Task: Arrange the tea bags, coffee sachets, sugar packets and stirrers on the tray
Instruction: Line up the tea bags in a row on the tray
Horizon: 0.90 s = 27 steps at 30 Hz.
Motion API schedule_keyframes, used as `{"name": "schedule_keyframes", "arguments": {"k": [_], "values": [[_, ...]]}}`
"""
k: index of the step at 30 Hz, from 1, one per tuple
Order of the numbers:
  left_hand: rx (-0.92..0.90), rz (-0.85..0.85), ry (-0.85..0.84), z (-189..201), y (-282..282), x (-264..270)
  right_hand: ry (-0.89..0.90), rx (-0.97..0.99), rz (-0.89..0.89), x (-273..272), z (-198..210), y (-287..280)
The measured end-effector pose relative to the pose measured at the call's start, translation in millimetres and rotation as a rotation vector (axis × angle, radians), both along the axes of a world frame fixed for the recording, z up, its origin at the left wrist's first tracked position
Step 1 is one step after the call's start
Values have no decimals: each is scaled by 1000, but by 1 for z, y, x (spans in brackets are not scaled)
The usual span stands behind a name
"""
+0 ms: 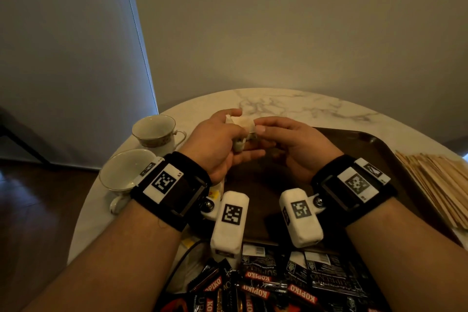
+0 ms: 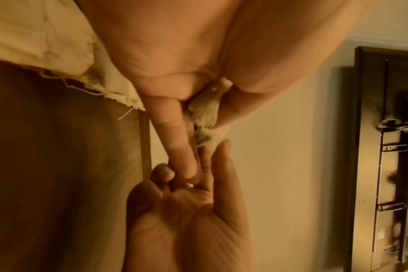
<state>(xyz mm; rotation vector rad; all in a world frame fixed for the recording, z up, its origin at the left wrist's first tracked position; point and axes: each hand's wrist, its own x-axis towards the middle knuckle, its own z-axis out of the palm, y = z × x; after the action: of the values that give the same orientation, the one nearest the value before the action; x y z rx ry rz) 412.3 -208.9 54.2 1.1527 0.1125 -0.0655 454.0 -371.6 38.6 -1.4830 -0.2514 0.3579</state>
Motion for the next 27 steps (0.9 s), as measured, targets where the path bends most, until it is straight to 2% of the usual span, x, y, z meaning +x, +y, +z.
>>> {"name": "schedule_keyframes", "arguments": {"k": [3, 7, 10, 14, 17, 22, 27], "values": [[59, -27, 1, -1, -1, 0, -15, -52, 5, 0, -2, -1], [69, -46, 9, -3, 1, 2, -26, -20, -34, 2, -4, -3], [64, 22, 29, -6, 3, 6, 8, 119, -34, 4, -7, -4], [194, 182, 54, -11, 9, 14, 45, 266, -45, 6, -6, -3], [190, 203, 71, -10, 10, 14, -25, 322, -98, 7, -4, -3], [210, 119, 55, -8, 10, 11, -197, 260, -83, 3, -4, 0], [254, 228, -64, -9, 11, 12, -231, 218, -1, -2, -4, 2]]}}
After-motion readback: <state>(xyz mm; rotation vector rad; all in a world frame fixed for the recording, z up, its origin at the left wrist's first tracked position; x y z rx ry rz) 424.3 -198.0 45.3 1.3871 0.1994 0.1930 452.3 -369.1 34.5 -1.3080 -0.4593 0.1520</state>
